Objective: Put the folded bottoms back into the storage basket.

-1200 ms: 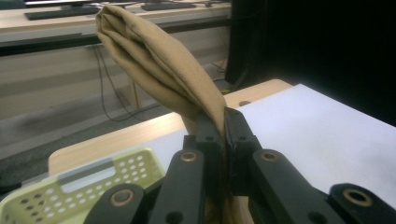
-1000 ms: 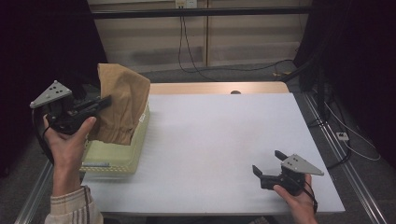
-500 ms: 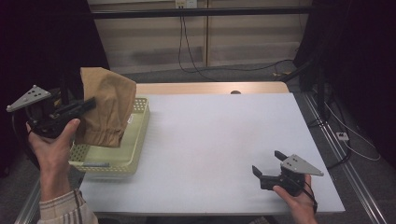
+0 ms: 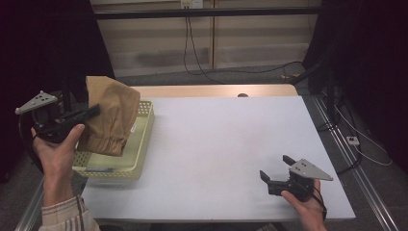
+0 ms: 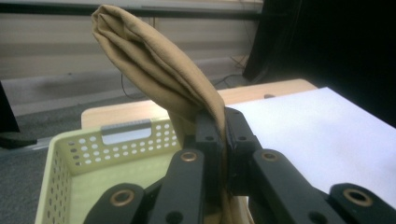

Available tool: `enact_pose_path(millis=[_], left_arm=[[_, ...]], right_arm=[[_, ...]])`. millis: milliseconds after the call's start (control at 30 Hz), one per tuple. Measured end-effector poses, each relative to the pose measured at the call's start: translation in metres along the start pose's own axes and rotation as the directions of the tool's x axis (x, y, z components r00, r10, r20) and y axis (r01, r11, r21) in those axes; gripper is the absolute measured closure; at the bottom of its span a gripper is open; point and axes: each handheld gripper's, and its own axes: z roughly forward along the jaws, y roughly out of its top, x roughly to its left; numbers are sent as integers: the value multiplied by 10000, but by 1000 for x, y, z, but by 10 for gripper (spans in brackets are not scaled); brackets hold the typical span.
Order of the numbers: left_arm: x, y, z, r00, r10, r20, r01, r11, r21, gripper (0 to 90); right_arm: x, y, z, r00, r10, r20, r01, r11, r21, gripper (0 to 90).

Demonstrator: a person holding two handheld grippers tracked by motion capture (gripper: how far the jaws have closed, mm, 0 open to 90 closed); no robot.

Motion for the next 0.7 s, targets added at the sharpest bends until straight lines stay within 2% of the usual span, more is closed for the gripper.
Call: enact_pose_path(millis=[133,300,700], left_arm=[[0,-3,7,9999,-101,-9,101,9997,211,864],[-4,-6,20,10000,22,-32,-20,9982,604,864],[5,-14,29,9997,-211,-148,223,9960,860,864]], right_arm=[[0,0,0,10000,-11,1,11,10000,-4,36],[0,0,0,10000,-31,8,31,10000,-19,35],[0,0,0,10000,-6,-21,6,10000,24,35]])
